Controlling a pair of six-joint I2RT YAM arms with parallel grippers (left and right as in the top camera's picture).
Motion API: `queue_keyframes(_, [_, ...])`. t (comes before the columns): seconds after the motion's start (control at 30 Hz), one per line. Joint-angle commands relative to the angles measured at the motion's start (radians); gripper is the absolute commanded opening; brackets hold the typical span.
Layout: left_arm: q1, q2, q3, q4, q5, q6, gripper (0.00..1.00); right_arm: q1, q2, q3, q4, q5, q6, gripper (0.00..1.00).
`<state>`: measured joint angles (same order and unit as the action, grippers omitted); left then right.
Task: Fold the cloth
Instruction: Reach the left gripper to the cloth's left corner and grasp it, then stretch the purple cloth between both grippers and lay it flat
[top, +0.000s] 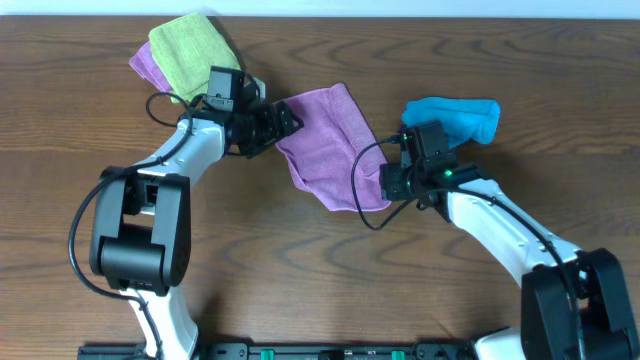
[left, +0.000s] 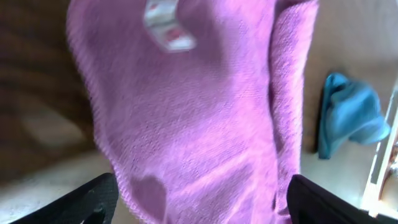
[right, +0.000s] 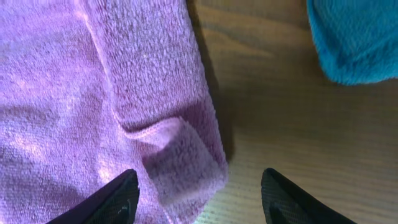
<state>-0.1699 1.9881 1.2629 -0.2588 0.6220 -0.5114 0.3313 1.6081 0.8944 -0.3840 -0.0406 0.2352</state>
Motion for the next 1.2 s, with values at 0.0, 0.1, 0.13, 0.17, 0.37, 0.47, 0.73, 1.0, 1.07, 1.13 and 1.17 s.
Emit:
queue_keyframes(0.0, [0.007,0.003,0.016,-0.035,0.003,0.064,0.88,0.006,0.002,-0.001,0.007,0.018,-0.016,0.64])
queue_keyframes(0.1, [0.007,0.003,0.016,-0.066,-0.001,0.071,0.88,0.006,0.008,-0.001,0.012,0.018,-0.016,0.64])
queue_keyframes(0.13, [0.007,0.003,0.016,-0.079,-0.005,0.071,0.88,0.006,0.013,-0.001,0.015,0.018,-0.016,0.64])
queue_keyframes(0.17, [0.008,0.003,0.016,-0.090,-0.005,0.077,0.88,0.006,0.019,-0.001,0.019,0.018,-0.016,0.64])
queue_keyframes(0.37, [0.013,0.003,0.016,-0.197,-0.005,0.124,0.87,0.006,0.067,-0.001,0.045,0.014,-0.012,0.39])
queue_keyframes(0.47, [0.014,0.003,0.016,-0.259,-0.004,0.132,0.83,0.006,0.066,0.002,0.050,0.014,-0.011,0.03])
queue_keyframes(0.73, [-0.041,0.003,0.015,-0.300,0.006,0.109,0.52,0.006,0.002,0.047,0.040,0.013,-0.005,0.01])
queue_keyframes(1.0, [-0.120,0.003,0.011,-0.265,-0.081,0.069,0.52,0.006,-0.040,0.053,0.018,0.006,0.014,0.01])
queue_keyframes(1.07, [-0.122,0.003,0.000,-0.246,-0.079,0.053,0.50,0.006,-0.047,0.053,0.007,0.006,0.021,0.01])
queue_keyframes(1.13, [-0.126,0.003,-0.018,-0.219,-0.079,0.030,0.43,0.007,-0.051,0.053,0.005,0.006,0.023,0.01])
queue_keyframes(1.17, [-0.127,0.003,-0.031,-0.203,-0.073,0.016,0.37,0.008,-0.053,0.053,0.005,0.006,0.023,0.01])
